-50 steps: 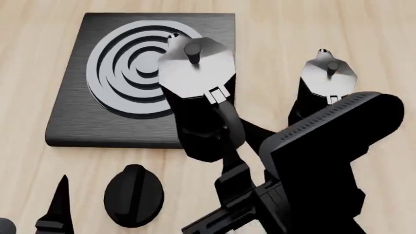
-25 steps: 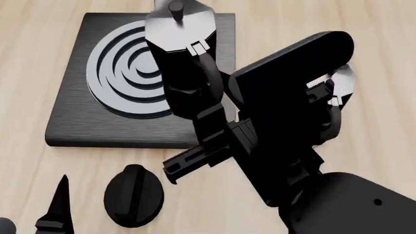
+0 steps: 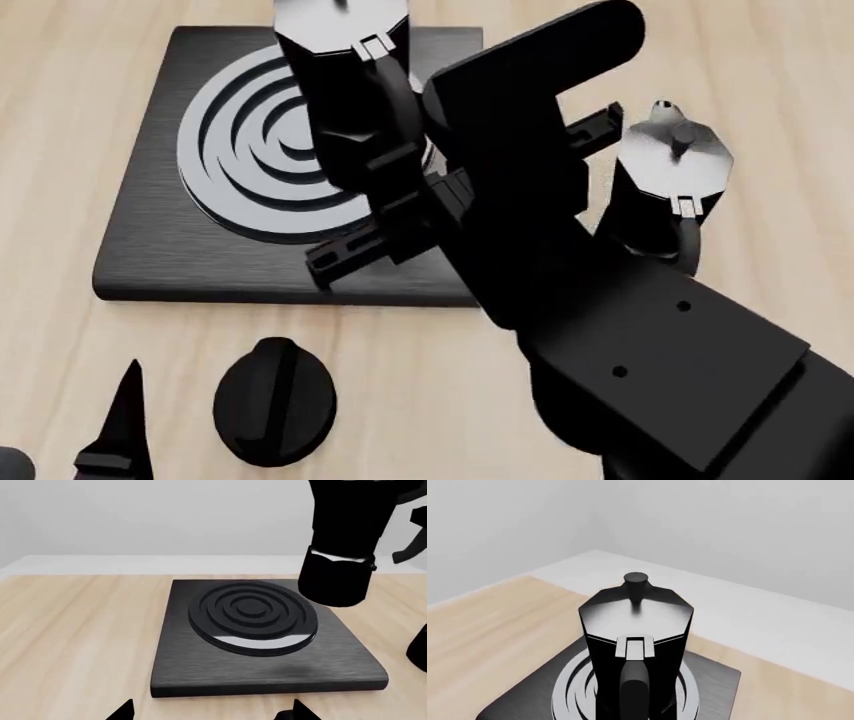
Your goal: Put the right moka pot on the stove.
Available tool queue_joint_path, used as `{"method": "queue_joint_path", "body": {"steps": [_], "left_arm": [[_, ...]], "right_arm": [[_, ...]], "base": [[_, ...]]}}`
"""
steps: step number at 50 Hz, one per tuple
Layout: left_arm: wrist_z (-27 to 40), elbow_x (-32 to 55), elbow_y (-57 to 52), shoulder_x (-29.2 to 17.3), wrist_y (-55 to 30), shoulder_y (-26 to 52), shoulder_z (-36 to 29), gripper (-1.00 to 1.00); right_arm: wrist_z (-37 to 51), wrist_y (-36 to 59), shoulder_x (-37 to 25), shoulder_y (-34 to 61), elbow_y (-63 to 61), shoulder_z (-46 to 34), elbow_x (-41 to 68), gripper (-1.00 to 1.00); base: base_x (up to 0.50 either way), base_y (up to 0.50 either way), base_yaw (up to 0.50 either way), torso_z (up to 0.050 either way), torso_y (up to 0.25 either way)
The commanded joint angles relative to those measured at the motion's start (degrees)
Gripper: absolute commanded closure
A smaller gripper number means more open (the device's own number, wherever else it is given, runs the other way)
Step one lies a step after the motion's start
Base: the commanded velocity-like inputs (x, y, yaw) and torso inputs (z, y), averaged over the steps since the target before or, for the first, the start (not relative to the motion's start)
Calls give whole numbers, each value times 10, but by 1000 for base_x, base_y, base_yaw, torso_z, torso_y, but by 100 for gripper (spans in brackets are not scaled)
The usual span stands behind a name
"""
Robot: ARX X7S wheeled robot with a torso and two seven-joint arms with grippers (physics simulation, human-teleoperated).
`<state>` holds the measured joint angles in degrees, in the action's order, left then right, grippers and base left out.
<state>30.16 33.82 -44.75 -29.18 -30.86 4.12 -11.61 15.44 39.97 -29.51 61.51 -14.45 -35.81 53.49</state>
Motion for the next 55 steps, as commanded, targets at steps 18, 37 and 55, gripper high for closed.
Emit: {"method": "queue_joint_path", "body": {"steps": [18,37,55], "left_arm": [[2,-4,-1,-5,6,-1,-6,-100],[-1,-3,0,-7,12,-1,-8,-100],[-2,-3,1,-9,16,-1,-11,-100]], "right_arm": [[-94,-102,86,40,175,-35,-102,100],[-145,-172,143,61,303,-59,-150,100],[-186,-236,191,71,399,-76,-178,100]], "base": [[0,0,0,0,1],[0,0,0,1,1],[0,0,0,0,1]]}}
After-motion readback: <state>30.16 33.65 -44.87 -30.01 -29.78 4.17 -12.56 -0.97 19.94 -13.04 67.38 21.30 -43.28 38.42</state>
